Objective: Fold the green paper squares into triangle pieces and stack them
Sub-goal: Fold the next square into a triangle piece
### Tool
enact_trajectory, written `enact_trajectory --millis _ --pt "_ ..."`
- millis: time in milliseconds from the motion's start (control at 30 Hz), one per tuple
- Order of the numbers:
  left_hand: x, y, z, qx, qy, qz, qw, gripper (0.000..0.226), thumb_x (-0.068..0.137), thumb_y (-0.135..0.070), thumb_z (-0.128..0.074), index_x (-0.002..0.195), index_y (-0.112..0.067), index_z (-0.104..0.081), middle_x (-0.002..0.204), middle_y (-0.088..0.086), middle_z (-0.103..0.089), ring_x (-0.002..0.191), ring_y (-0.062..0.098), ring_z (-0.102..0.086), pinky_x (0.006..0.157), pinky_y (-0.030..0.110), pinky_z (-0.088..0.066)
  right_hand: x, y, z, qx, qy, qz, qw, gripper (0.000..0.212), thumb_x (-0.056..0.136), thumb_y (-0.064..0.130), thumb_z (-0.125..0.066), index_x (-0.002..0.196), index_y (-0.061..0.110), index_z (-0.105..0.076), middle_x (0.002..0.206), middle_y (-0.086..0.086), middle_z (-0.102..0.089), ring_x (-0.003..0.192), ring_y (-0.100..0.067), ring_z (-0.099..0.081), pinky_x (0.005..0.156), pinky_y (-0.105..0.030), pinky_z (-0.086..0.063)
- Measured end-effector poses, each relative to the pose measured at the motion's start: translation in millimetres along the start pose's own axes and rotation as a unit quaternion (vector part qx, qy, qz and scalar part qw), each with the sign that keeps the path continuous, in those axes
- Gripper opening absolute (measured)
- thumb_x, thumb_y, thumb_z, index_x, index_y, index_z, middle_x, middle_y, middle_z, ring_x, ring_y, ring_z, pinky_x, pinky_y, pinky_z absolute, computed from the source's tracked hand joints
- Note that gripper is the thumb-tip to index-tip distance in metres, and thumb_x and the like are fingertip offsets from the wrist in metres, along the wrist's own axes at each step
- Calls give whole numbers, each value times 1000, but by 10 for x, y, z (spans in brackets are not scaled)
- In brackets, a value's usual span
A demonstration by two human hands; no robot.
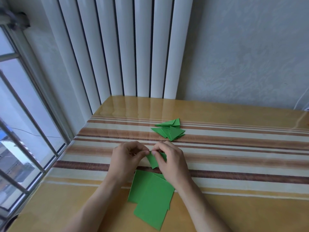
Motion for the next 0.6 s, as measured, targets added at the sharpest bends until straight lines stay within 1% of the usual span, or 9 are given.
enact_trajectory --millis 67,133,233,300,367,533,600 --pt "3 -1 3 -10 3 8 1000 11 86 -15 -83 82 -25 -81 76 -15 -77 73 7 -71 68 26 -58 1 7 10 2 -2 -5 1000 6 97 21 -69 91 22 -68 91 12 -62 86 -7 -58 74 -28 -50" --pt "1 -2 8 -18 3 15 1000 12 86 -11 -82 84 -23 -81 76 -13 -77 72 6 -72 70 30 -61 3 3 10 3 -3 -11 1000 5 97 22 -70 92 24 -69 92 12 -63 87 -6 -59 74 -26 -51" --pt "6 -2 17 -20 -6 19 1000 17 87 -7 -80 87 -24 -81 76 -12 -77 70 6 -70 70 31 -61 8 -33 25 5 -8 -31 999 5 97 20 -71 93 24 -71 95 12 -64 89 -5 -60 76 -21 -50" --pt "9 1 10 -16 -6 20 1000 19 88 -7 -80 85 -26 -80 75 -12 -76 69 6 -69 69 31 -59 6 -46 32 0 -6 -38 999 5 97 19 -72 94 23 -71 95 12 -64 88 -4 -60 75 -14 -46" --pt "9 8 9 -12 -9 25 1000 23 89 -6 -78 82 -27 -78 73 -12 -75 68 7 -69 68 32 -58 4 -37 22 -7 2 -36 999 5 97 19 -71 94 22 -70 94 12 -63 87 -3 -59 75 -11 -43" --pt "17 44 24 -17 -20 41 999 22 91 -8 -77 81 -28 -77 73 -8 -74 69 12 -68 67 36 -58 7 -62 44 -11 -5 -54 998 6 98 20 -69 94 24 -68 94 17 -60 87 3 -56 74 -11 -44" --pt "23 55 27 -19 -22 45 999 21 91 -9 -77 81 -27 -77 73 -7 -75 69 14 -68 67 36 -59 4 -69 42 -14 -2 -54 998 6 98 19 -69 94 24 -67 93 17 -59 87 3 -56 74 -11 -43"
Point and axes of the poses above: each hand's wrist, its own x-axis towards the middle knuckle, its own z-axis out of the back of the hand, y = z × x, the point moved 2 cm from there along x, towards the middle knuckle
